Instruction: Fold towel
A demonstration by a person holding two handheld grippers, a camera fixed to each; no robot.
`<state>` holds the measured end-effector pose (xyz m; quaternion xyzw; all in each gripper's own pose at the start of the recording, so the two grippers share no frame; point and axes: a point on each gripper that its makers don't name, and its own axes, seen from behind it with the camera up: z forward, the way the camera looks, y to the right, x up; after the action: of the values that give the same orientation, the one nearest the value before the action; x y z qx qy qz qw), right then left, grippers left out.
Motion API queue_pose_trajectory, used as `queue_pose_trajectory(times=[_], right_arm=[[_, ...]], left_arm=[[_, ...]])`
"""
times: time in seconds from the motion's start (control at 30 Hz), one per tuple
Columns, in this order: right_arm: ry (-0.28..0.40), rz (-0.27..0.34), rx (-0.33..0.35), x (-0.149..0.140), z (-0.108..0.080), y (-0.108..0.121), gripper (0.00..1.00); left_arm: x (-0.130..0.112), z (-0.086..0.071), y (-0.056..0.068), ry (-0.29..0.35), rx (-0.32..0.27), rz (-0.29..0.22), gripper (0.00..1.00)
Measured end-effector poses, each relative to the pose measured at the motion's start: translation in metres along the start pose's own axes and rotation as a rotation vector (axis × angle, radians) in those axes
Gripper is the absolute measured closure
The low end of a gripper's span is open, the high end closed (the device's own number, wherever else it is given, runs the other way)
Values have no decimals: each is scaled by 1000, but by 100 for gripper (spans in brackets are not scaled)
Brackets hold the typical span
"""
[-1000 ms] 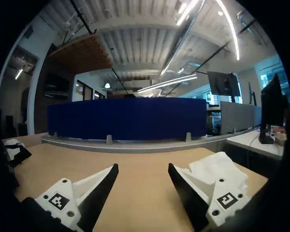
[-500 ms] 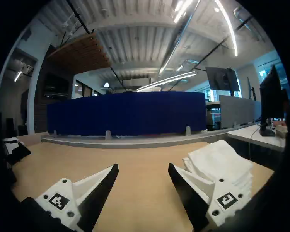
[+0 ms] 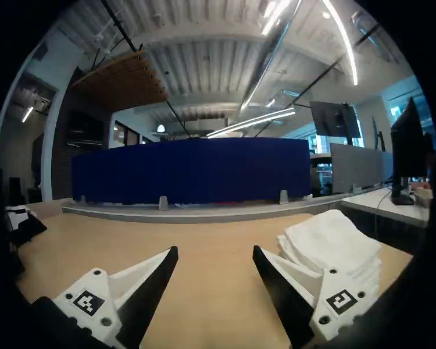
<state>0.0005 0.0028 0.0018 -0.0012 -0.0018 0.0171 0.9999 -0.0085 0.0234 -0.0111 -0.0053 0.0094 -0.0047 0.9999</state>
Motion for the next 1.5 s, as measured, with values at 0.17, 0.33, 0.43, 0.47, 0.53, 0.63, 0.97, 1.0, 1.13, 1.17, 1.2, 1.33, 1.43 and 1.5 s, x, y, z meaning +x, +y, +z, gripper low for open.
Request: queue_pose_trajectory(times=[0.17, 0.33, 0.43, 0.47, 0.53, 0.63, 0.97, 1.0, 1.13, 1.17, 1.2, 1.33, 1.43, 1.5], right_arm=[[1, -23, 5, 0, 1, -2, 0], [3, -35, 6, -1, -1, -5, 0], [3, -35, 7, -1, -2, -5, 0], [3, -35, 8, -1, -2, -5, 0], [3, -35, 9, -1, -2, -5, 0], [3, -35, 8, -1, -1, -5, 0], [3, -35, 8, 0, -1, -5, 0], [3, -35, 8, 0, -1, -5, 0], [3, -35, 8, 0, -1, -5, 0], [3, -35, 8, -1, -1, -5, 0], [3, -35, 8, -1, -1, -5, 0], [3, -35, 8, -1, 0, -5, 0], [3, -35, 8, -1, 0, -5, 0], [3, -35, 8, -1, 0, -5, 0]], left_arm=[[0, 1, 0, 0, 0, 0, 12], [0, 1, 0, 0, 0, 0, 12], [0, 1, 1, 0, 0, 0, 12], [0, 1, 1, 0, 0, 0, 12], [-1, 2, 1, 0, 0, 0, 12], [-1, 2, 1, 0, 0, 0, 12], [-1, 2, 1, 0, 0, 1, 11], [-1, 2, 1, 0, 0, 1, 11], [-1, 2, 1, 0, 1, 1, 11], [-1, 2, 1, 0, 1, 1, 11], [-1, 1, 1, 0, 1, 1, 11], [-1, 1, 1, 0, 1, 1, 11], [-1, 1, 1, 0, 1, 1, 11], [-1, 1, 1, 0, 1, 1, 11]])
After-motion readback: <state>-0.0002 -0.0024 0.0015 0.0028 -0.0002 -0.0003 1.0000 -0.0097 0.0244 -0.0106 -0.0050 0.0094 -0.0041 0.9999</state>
